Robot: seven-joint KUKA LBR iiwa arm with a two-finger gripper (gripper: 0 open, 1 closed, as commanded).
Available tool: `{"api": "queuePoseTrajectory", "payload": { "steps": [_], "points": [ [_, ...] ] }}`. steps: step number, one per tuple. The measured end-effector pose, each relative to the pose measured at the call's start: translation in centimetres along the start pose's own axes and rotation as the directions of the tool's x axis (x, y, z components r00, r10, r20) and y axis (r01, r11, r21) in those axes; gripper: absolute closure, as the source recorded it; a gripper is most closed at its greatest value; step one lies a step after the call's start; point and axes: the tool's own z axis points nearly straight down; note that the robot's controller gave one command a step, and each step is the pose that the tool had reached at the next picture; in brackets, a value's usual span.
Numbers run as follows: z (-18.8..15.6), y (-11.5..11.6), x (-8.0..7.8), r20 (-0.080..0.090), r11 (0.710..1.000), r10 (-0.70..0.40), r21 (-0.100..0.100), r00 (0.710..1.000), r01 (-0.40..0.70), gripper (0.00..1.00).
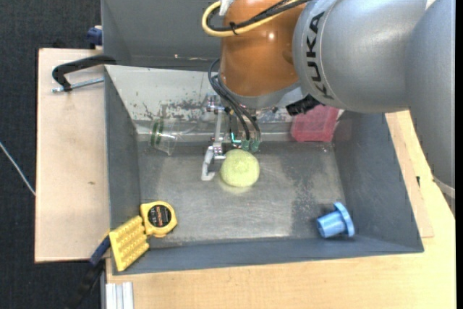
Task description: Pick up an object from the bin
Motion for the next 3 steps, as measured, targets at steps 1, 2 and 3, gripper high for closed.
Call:
{"api": "queuePoseTrajectory", "payload": {
  "steps": [1, 2, 3],
  "points": [
    [-0.5, -0.1, -0.2, 0.008, 1.0, 0.002, -0.001, 1.0, -0.002, 0.0],
    [7.0, -6.3, -1.0, 0.012, 0.999, -0.035, -0.001, 0.999, 0.035, 0.0],
    [7.2, -3.0, -2.1, 0.009, 0.978, 0.208, -0.002, 0.978, -0.208, 0.0]
  ]
}}
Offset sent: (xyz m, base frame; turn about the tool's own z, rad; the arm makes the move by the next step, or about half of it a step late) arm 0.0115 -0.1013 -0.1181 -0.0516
